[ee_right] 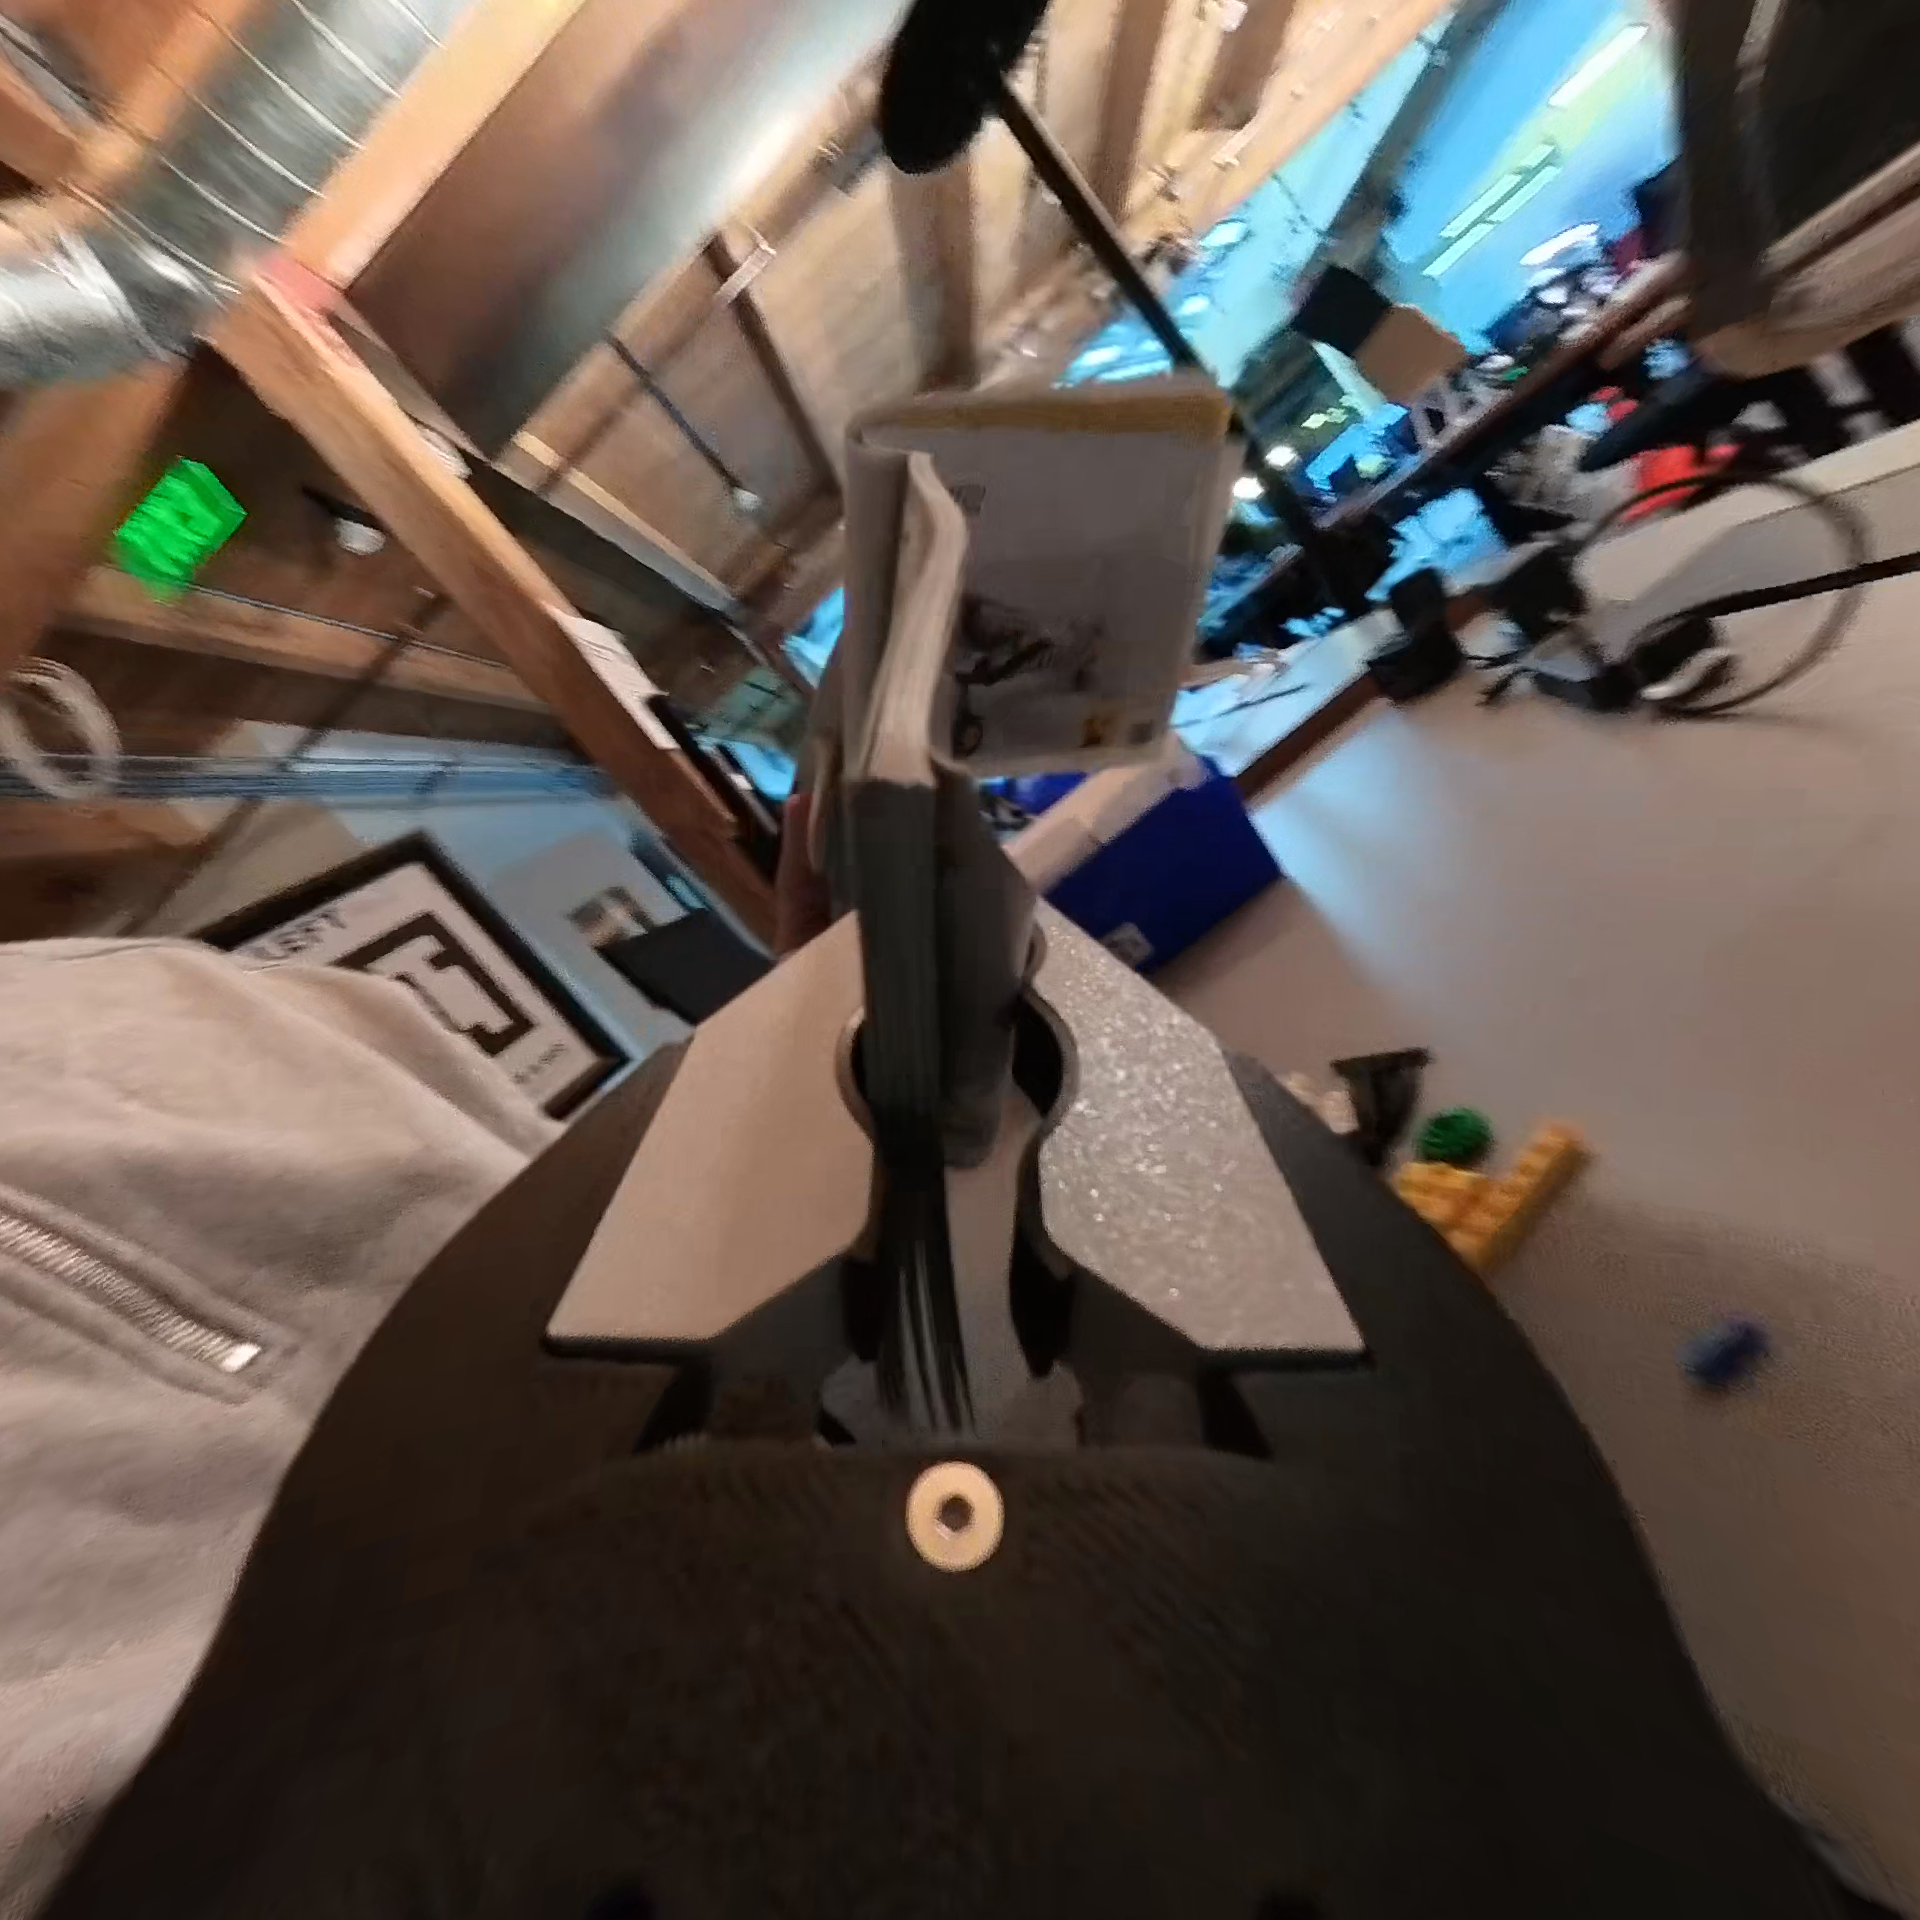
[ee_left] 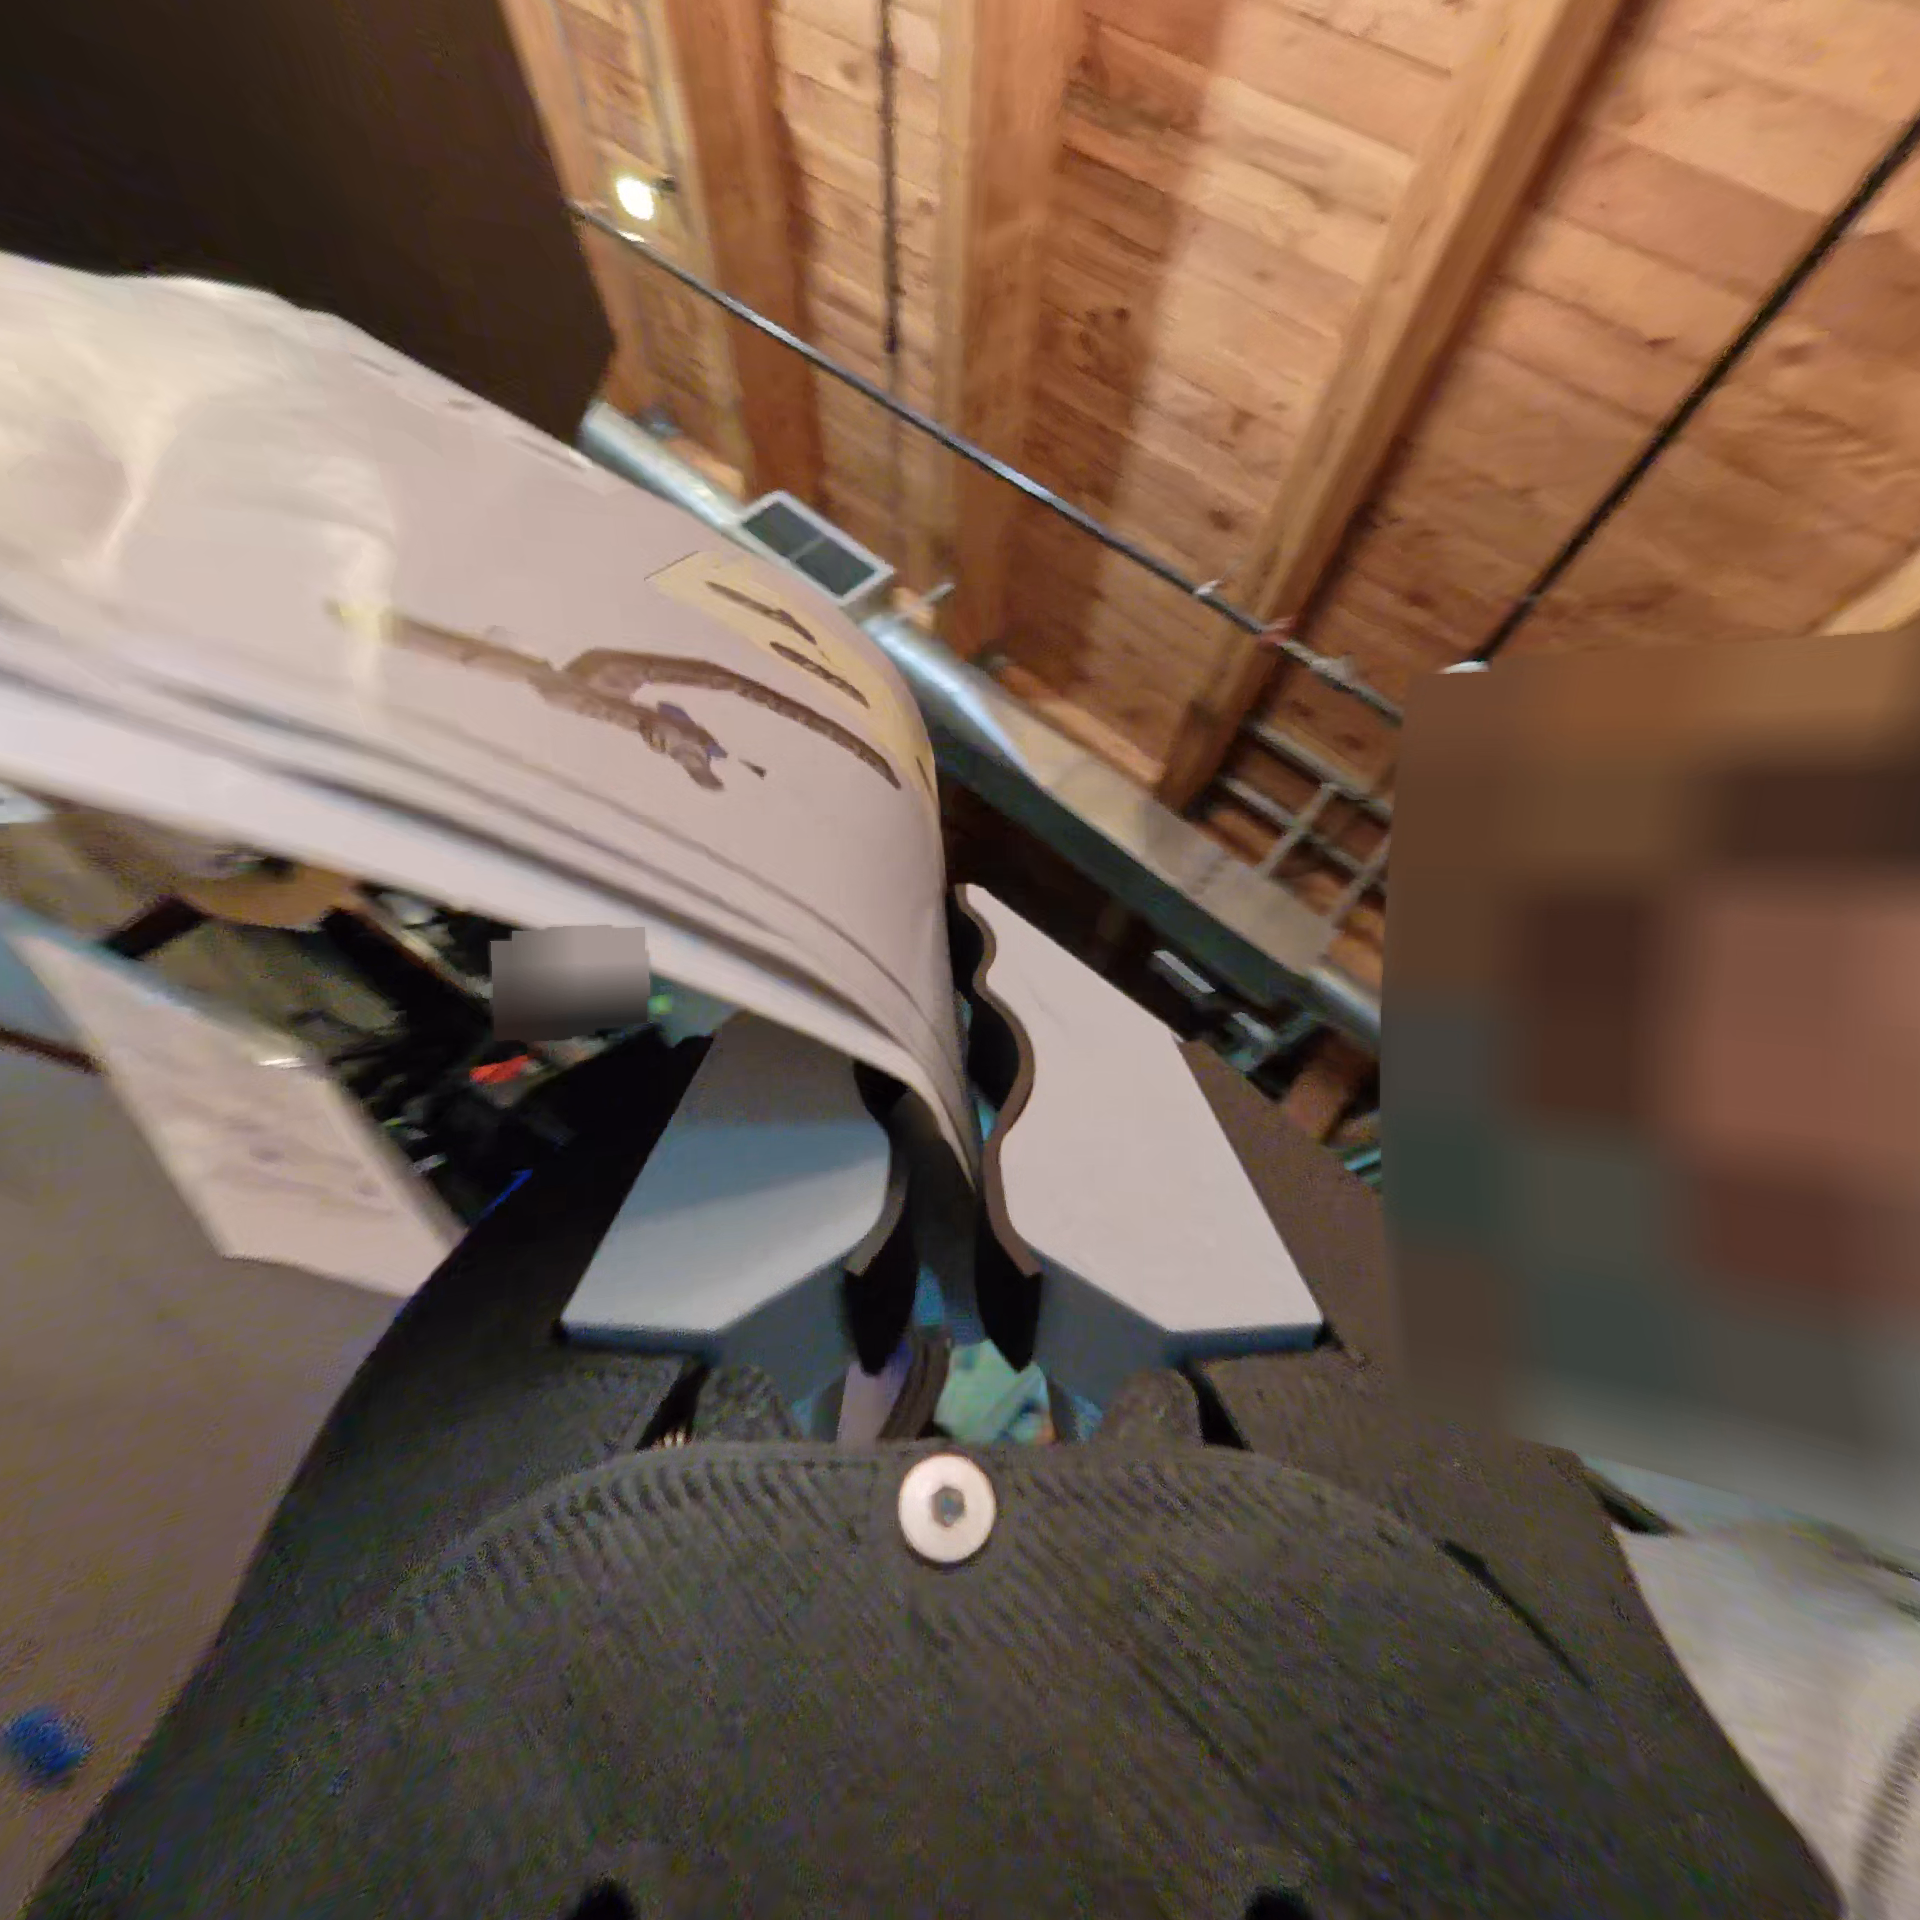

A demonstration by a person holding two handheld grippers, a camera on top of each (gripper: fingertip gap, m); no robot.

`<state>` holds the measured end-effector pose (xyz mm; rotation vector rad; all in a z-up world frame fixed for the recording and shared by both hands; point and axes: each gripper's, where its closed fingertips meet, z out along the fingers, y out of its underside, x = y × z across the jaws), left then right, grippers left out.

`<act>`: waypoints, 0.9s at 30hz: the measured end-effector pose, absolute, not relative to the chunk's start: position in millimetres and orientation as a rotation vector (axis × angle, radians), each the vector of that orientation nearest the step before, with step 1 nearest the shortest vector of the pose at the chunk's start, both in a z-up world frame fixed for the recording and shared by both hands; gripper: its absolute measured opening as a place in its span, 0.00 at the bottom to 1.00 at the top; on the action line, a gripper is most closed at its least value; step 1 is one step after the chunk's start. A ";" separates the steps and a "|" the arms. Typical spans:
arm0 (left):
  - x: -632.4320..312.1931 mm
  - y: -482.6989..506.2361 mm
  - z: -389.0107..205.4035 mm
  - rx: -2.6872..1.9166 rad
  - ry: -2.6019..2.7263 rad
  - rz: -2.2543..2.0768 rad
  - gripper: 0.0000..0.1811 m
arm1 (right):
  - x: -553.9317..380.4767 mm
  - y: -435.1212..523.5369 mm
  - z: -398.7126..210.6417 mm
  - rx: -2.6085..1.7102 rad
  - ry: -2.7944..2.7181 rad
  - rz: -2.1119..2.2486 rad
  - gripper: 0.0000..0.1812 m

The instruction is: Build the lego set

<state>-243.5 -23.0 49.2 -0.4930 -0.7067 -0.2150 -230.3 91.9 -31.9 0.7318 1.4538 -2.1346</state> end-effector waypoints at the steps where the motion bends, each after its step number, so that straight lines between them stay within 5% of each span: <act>1: -251.1 -24.2 41.3 -0.522 -0.738 -0.180 0.00 | -240.0 94.1 -33.0 0.776 1.498 -2.126 0.06; 3: -269.8 -28.6 24.5 -0.592 -0.820 -0.096 0.00 | -260.9 97.1 -35.4 0.842 1.598 -2.090 0.03; 7: -317.1 -59.4 -23.0 -0.607 -1.098 -0.064 0.28 | -311.4 96.0 -64.9 0.995 1.794 -1.897 0.02; 13: -336.2 -103.5 -69.0 -0.574 -1.287 -0.039 0.35 | -378.5 107.9 -132.8 1.214 1.883 -1.666 0.06; 17: -339.2 -131.1 -71.0 -0.598 -1.310 0.078 0.35 | -395.8 128.6 -148.7 1.333 1.957 -1.596 0.38; 20: -346.1 -143.2 -55.6 -0.651 -1.263 0.155 0.34 | -409.4 153.3 -129.2 1.376 2.061 -1.707 0.44; 27: -429.3 -122.5 21.5 -0.998 -0.985 0.232 0.42 | -489.8 185.1 9.7 1.132 2.186 -2.302 0.36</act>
